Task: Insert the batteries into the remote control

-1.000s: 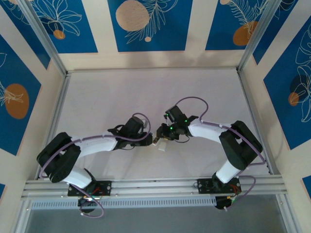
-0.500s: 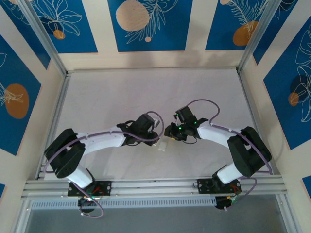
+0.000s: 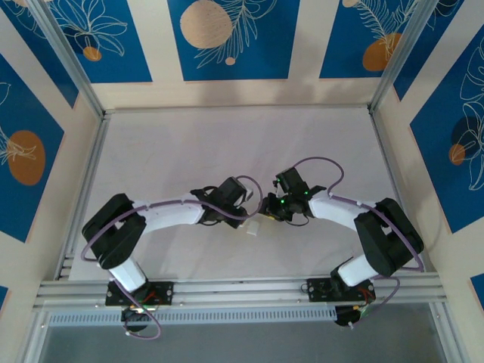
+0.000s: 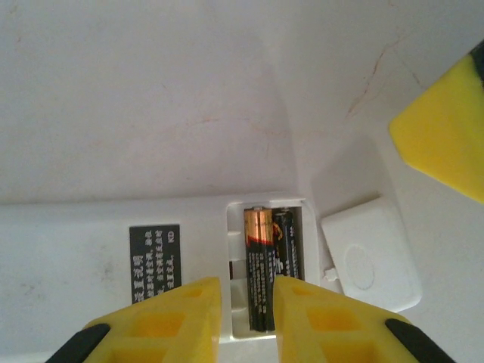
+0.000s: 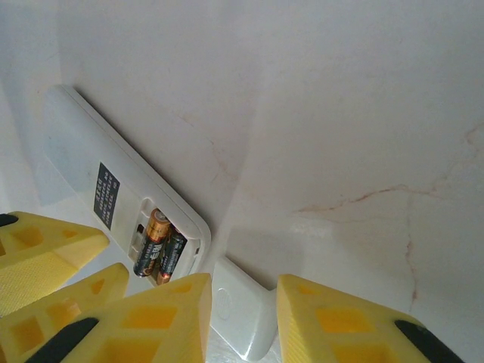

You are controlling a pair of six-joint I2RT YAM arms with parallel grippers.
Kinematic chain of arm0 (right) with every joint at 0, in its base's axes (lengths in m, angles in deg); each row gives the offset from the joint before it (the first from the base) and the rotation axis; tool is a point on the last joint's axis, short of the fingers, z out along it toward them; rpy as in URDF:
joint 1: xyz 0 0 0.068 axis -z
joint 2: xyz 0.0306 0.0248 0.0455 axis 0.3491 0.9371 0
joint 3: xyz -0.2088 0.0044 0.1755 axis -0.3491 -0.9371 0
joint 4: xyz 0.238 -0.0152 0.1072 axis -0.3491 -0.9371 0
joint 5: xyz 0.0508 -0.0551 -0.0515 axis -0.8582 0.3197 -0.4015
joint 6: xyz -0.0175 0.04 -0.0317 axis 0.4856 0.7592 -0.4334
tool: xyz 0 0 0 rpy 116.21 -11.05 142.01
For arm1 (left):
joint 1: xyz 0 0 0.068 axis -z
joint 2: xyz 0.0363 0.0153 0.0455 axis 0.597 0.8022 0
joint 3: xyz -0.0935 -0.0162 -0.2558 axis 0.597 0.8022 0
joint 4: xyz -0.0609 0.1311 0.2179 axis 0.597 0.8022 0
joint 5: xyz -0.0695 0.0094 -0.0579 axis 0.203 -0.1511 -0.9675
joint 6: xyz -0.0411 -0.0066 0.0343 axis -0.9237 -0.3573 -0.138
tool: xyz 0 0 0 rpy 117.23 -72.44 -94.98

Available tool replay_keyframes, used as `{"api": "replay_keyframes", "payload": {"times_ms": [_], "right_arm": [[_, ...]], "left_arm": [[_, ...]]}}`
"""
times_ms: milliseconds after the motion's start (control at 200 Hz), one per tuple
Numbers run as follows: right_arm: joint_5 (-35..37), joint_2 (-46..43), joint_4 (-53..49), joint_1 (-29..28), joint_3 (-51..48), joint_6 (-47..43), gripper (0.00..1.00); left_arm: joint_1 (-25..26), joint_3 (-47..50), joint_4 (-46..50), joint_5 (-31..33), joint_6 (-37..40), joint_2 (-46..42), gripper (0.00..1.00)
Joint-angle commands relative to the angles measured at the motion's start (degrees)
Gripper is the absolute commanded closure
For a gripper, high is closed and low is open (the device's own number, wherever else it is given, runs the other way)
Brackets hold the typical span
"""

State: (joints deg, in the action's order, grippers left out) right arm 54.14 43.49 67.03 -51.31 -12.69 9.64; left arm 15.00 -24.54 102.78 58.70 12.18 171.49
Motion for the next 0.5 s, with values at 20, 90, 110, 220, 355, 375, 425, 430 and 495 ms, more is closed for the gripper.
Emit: {"api": "replay_keyframes", "payload": {"times_ms": [20, 90, 110, 220, 355, 375, 425, 430, 495], "right_arm": [[-1.43, -0.95, 0.48, 0.29, -0.88, 0.43, 0.7], [-1.43, -0.83, 0.63, 0.4, -1.03, 0.52, 0.7], [-1.39, -0.88, 0.73, 0.38, -1.15, 0.53, 0.7], [-1.56, -0.95, 1.04, 0.35, -1.44, 0.74, 0.7], [-1.69, -1.05, 1.33, 0.34, -1.85, 0.92, 0.7], [-1.7, -1.05, 1.42, 0.32, -1.86, 0.87, 0.7], [-1.62, -0.96, 1.52, 0.37, -1.95, 0.97, 0.7], [-1.61, -0.96, 1.53, 0.37, -1.95, 0.95, 0.7], [-1.7, -0.79, 1.56, 0.39, -1.95, 0.93, 0.7]], "left_arm": [[1.09, -1.69, 2.3, -0.18, 1.73, 1.87, 0.75], [1.21, -2.03, 2.6, 0.08, 1.76, 2.34, 0.74], [1.2, -2.04, 2.66, 0.19, 1.81, 2.53, 0.74], [1.34, -2.83, 3.67, 1.11, 2.09, 3.56, 0.74], [1.43, -3.02, 3.9, 1.61, 2.28, 3.96, 0.74], [1.51, -3.06, 4.0, 1.66, 2.28, 4.05, 0.74], [1.65, -3.2, 4.16, 1.74, 2.4, 4.22, 0.74], [1.67, -3.24, 4.18, 1.79, 2.43, 4.26, 0.74], [2.17, -3.47, 4.63, 2.74, 2.69, 4.54, 0.74]]}}
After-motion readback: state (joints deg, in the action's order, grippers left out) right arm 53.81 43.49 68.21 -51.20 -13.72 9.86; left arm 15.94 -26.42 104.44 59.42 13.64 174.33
